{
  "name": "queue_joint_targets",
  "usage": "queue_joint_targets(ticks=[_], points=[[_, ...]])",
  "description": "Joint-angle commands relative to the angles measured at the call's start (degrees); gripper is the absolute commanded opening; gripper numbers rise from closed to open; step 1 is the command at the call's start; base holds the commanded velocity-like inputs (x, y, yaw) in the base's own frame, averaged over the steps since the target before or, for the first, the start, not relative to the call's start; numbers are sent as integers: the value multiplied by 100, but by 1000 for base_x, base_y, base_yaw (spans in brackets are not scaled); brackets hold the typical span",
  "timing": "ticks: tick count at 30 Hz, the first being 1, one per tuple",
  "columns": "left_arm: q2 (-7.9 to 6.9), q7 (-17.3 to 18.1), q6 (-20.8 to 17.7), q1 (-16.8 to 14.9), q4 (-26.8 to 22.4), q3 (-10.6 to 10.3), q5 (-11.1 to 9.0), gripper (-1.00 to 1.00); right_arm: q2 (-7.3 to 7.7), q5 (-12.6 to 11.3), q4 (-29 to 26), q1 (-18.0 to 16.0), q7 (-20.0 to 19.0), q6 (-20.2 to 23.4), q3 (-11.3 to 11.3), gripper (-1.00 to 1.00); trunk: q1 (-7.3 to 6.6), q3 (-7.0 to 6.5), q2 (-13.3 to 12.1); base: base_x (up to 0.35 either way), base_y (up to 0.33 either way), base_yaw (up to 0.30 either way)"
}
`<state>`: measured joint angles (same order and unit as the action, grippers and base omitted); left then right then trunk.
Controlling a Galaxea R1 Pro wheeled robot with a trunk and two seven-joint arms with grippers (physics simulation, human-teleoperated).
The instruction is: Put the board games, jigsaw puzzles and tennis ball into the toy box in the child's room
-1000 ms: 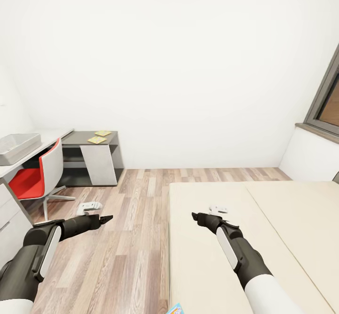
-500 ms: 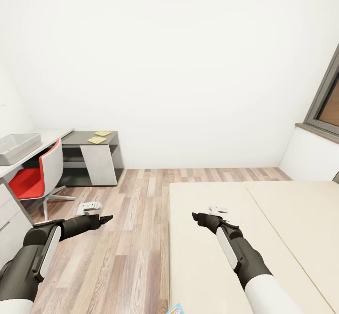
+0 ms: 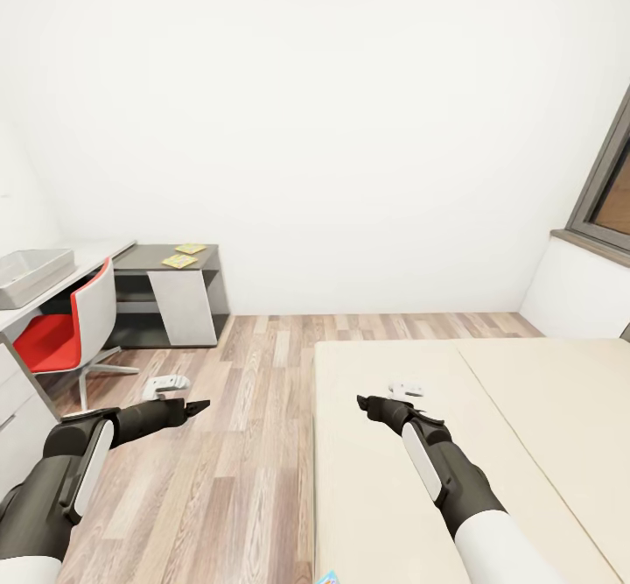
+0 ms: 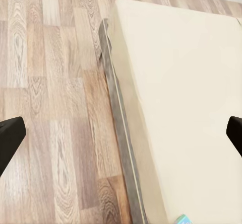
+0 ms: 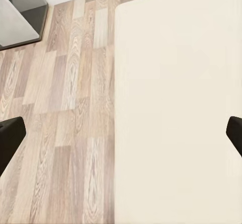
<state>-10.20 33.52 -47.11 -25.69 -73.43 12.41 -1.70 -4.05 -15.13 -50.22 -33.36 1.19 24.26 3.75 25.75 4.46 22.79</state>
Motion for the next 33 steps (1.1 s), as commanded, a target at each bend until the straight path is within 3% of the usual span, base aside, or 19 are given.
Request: queue_joint_targets(ticks=[1, 18, 33], points=[[1, 13, -45, -6, -4, 7, -18, 100, 1, -28, -7, -4, 13, 26, 3, 100, 4, 13, 13, 6, 0, 0], [1, 6, -44, -6, -5, 7, -18, 100, 1, -25, -6, -4, 13, 26, 3, 100, 4, 13, 13, 1, 11, 0], [1, 6, -44, -6, -5, 7, -17, 100, 1, -25, -6, -4, 10, 26, 7, 100, 4, 13, 13, 0, 177, 0]])
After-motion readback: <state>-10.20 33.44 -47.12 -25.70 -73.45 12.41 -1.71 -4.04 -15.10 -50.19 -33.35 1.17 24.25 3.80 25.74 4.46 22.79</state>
